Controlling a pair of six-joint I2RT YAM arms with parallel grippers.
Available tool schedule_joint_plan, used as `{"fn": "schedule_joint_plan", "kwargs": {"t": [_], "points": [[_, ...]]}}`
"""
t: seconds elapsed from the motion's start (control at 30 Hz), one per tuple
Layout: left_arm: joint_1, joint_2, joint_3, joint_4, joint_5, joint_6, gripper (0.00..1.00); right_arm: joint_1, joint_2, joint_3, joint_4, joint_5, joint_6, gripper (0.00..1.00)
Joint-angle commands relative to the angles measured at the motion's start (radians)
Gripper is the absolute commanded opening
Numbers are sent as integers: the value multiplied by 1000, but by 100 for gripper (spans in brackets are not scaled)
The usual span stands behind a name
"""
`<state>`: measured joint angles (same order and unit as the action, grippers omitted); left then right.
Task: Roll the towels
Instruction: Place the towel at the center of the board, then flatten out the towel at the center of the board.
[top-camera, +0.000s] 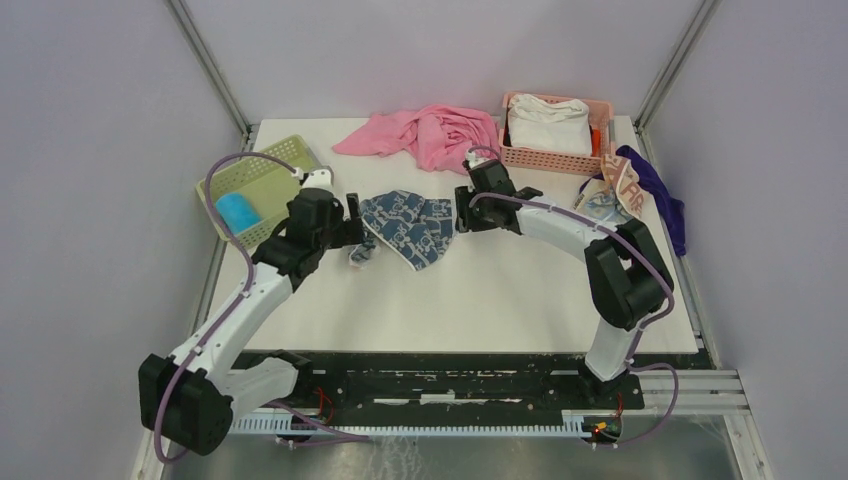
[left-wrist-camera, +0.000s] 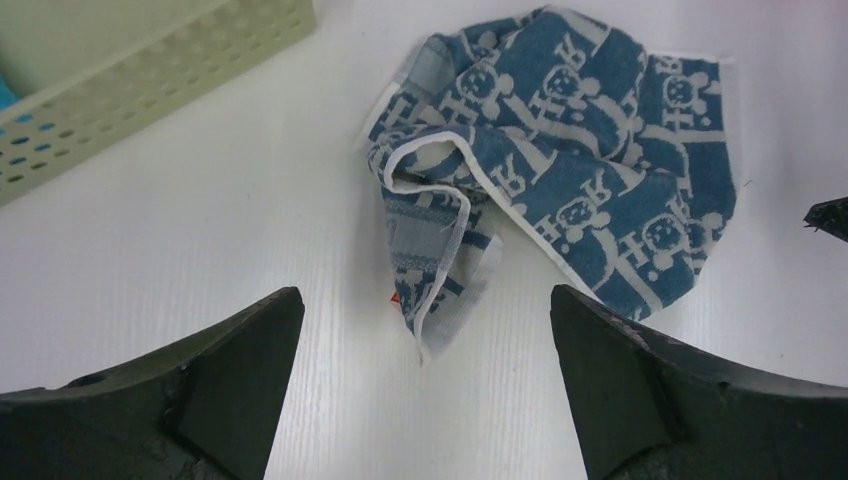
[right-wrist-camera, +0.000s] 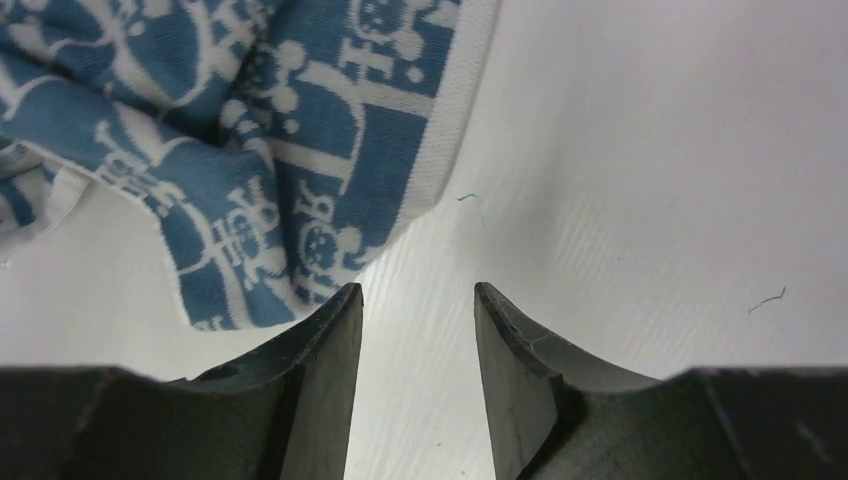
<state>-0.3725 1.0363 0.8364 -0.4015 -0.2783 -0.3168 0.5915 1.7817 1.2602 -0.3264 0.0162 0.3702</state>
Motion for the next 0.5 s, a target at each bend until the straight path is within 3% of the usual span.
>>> {"fn": "schedule_joint_plan", "kwargs": {"t": [0.0,0.23,0.47], "points": [[5,90,52,-87,1,-148,99,-28,43,-49,154,-127,142,53],[4,245,20,-64,74,-260,96,-38,129,-66,256,-187,257,54],[3,384,55,-76,43,-282,89,-38,193,-84,301,-230,330,50]]}}
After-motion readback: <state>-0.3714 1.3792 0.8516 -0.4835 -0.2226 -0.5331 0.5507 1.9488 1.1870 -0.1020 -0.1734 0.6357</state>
